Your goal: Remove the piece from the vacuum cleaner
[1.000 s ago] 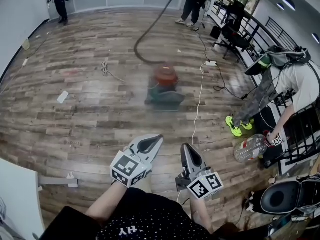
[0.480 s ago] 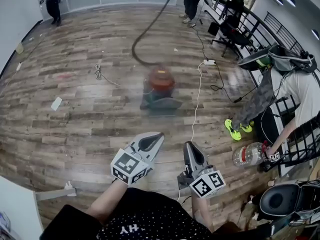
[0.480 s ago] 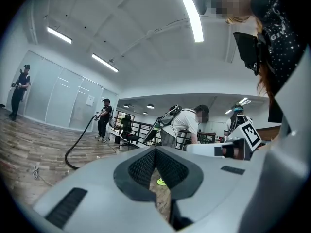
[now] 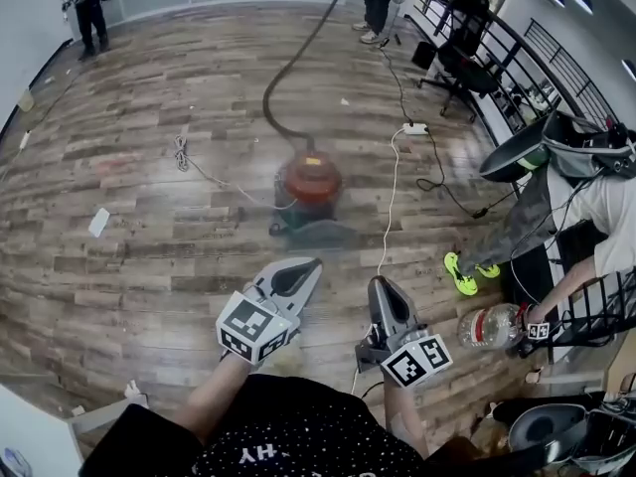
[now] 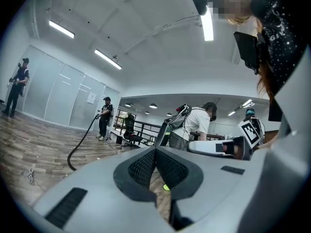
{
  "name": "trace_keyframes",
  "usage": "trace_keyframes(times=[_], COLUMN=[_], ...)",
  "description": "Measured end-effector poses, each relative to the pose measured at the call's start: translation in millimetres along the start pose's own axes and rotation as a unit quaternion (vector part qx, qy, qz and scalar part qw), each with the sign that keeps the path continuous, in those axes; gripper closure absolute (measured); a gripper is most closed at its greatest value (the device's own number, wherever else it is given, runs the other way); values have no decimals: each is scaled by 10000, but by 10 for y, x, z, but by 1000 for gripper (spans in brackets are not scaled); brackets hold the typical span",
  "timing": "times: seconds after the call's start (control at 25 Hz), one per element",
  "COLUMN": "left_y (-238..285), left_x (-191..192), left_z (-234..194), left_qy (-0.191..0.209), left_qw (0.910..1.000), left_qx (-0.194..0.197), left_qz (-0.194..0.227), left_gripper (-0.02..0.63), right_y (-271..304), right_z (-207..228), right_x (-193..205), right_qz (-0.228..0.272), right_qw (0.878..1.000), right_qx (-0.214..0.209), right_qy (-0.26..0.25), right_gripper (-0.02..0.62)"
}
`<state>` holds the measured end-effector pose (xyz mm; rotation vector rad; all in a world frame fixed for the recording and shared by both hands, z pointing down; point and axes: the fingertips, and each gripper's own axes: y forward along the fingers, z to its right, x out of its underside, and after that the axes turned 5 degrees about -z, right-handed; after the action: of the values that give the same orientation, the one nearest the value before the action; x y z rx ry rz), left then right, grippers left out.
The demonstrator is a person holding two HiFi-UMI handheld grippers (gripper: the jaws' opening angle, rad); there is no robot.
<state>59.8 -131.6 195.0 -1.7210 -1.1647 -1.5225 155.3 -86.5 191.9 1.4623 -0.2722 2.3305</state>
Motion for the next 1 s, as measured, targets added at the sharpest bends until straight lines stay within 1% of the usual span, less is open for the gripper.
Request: trace_keyframes(times=[0.2, 0.32, 0.44, 0.72, 0.88, 1.0], left_y=[313, 471, 591, 763, 929, 1071], left_x=[-72, -145, -178, -195, -223, -250], left_z=[-381, -492, -561, -793, -938, -994], left_qy=[-38, -5, -56, -249, -284, -321], left_qw=[10000, 10000, 9999, 9995, 9988, 9984], left_qx=[11, 85, 101, -176, -348, -460], left_qz=[28, 42, 10, -112, -185, -121], left_gripper=[598, 598, 598, 598, 598, 598], right_y=[432, 599, 666, 812, 1019, 1096], right_z=[237, 338, 452, 757, 886, 1045], right_x=[-107, -177, -230, -331, -444, -498], right_qz=[-5, -9, -76, -291, -344, -430], right_qw=[10000, 9999, 9999, 9995, 9992, 9986], right_qx=[-90, -121, -83, -23, -194, -295], right_qy=[-8, -36, 3, 113, 102, 92], right_gripper=[584, 584, 584, 584, 584, 584])
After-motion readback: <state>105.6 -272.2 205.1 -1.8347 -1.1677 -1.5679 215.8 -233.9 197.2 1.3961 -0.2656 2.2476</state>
